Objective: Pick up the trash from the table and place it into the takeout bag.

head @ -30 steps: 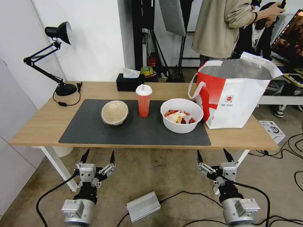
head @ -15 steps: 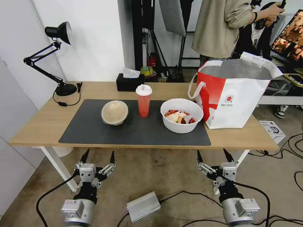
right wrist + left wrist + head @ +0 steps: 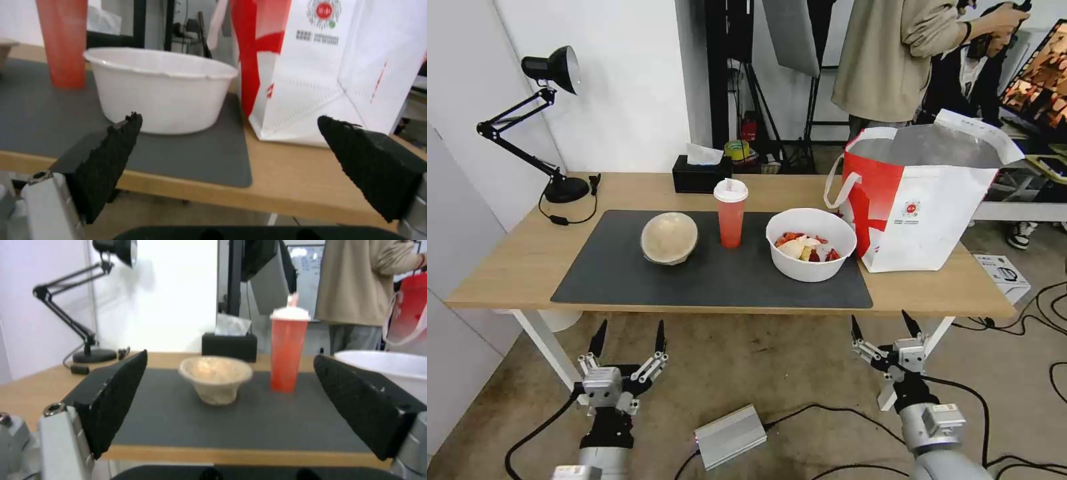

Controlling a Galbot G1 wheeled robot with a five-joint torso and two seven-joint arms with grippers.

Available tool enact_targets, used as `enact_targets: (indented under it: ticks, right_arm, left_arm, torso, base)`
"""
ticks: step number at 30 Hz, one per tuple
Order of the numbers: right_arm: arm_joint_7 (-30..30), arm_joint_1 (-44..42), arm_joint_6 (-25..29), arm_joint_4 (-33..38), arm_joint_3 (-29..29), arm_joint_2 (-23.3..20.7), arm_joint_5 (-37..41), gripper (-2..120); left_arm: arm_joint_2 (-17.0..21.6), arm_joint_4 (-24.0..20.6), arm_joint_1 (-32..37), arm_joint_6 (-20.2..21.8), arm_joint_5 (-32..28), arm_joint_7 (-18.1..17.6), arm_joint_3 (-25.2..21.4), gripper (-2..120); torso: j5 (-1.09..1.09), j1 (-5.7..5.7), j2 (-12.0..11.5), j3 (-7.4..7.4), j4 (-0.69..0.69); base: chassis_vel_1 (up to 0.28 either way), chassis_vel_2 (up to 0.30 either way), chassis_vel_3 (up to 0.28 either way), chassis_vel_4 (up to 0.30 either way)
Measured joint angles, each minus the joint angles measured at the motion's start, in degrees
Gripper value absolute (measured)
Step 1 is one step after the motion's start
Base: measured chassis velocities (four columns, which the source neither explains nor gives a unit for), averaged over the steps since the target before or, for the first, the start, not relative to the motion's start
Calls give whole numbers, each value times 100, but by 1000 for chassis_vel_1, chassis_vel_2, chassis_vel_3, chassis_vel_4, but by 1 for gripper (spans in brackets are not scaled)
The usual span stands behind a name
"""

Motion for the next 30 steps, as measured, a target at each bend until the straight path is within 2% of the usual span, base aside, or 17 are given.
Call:
enact_targets:
  ticks: [11,22,30]
  right_arm:
    - [-37,-229,-244,759,61,-78,87,100]
    - [-158,-271,-376,1117,79,-203,171,100]
    - [-251,48,-607,1196,-8,-747,286,100]
  left_arm:
    - [65,-469,177,13,-76,56,-45,100]
    - [136,-651,189,56,-218,159,-82,100]
    - [150,-594,121,35,-304,206,-113,100]
  torso:
    - [-1,0,0,0,0]
    - [-1,0,0,0,0]
    - [0,-2,0,0,0]
  base:
    - [0,0,0,0]
    - [0,0,0,0]
    - [0,0,0,0]
